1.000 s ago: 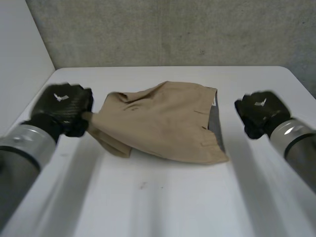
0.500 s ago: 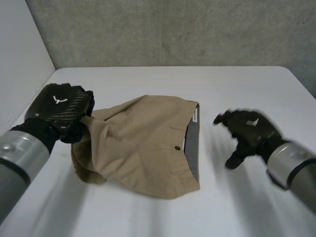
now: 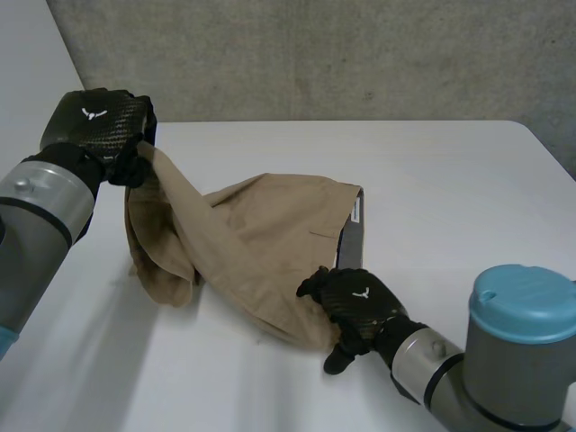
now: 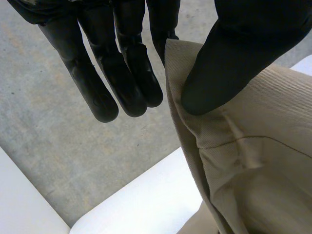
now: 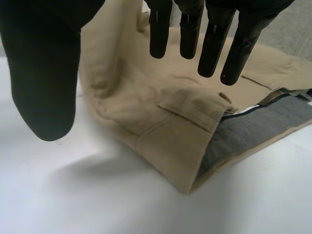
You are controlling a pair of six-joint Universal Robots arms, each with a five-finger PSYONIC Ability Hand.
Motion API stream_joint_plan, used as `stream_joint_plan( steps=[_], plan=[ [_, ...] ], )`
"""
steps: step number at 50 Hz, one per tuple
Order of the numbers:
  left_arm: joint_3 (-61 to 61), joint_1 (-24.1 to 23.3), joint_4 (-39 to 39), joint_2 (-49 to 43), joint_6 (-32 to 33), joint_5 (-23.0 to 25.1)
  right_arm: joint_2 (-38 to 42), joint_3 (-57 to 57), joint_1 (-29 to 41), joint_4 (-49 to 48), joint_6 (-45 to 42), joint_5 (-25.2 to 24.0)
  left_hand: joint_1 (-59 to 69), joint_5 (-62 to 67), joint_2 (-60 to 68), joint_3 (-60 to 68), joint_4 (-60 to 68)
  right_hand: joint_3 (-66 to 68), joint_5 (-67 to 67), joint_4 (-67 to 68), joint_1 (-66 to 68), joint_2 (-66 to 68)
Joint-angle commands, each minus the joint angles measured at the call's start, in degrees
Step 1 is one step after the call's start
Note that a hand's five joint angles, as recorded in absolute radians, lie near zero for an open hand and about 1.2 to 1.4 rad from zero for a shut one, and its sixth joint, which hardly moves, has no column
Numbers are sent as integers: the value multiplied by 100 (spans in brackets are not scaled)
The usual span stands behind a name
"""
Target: Fold the shorts.
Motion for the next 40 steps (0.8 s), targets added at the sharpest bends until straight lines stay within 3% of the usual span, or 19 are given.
stream_joint_plan(
  steps=[1, 9, 10, 11, 12, 19, 30, 40],
  plan=[
    [334, 4, -11, -292, -192, -100, 330, -186, 165, -215, -35, 463, 1505, 1445, 1140, 1175, 1154, 1132, 1074, 1111, 1401, 1223],
    [519, 13, -20, -407, -342, -153, 515, -326, 253, -496, -150, 894, 1505, 1445, 1140, 1175, 1154, 3585, 3527, 3564, 3854, 3676],
    [519, 4, -20, -415, -342, -153, 515, -318, 253, -522, -150, 929, 1505, 1445, 1140, 1175, 1154, 4139, 4080, 4117, 4408, 4230],
    [510, 4, -29, -424, -351, -153, 489, -309, 218, -575, -150, 1016, 1505, 1445, 1140, 1175, 1154, 5577, 5518, 5555, 5845, 5668],
    [502, 13, -29, -424, -351, -153, 462, -300, 200, -601, -150, 1061, 1505, 1445, 1140, 1175, 1154, 5951, 5893, 5930, 6220, 6042],
    [239, 4, -248, -416, -342, -136, -108, -283, 7, -479, -228, 1263, 1505, 1445, 1140, 1175, 1154, 5955, 5897, 5934, 6224, 6046],
    [-710, -22, -969, 243, -280, -30, -1506, -458, -802, 690, -2091, 1298, 1505, 1445, 1140, 1175, 1154, 5955, 5897, 5934, 6224, 6046],
    [-1766, -84, -2058, 1333, -149, 681, -2684, -924, -1057, 2446, -3093, 1281, 1505, 1445, 1140, 1175, 1154, 5955, 5897, 5934, 6224, 6046]
  ],
)
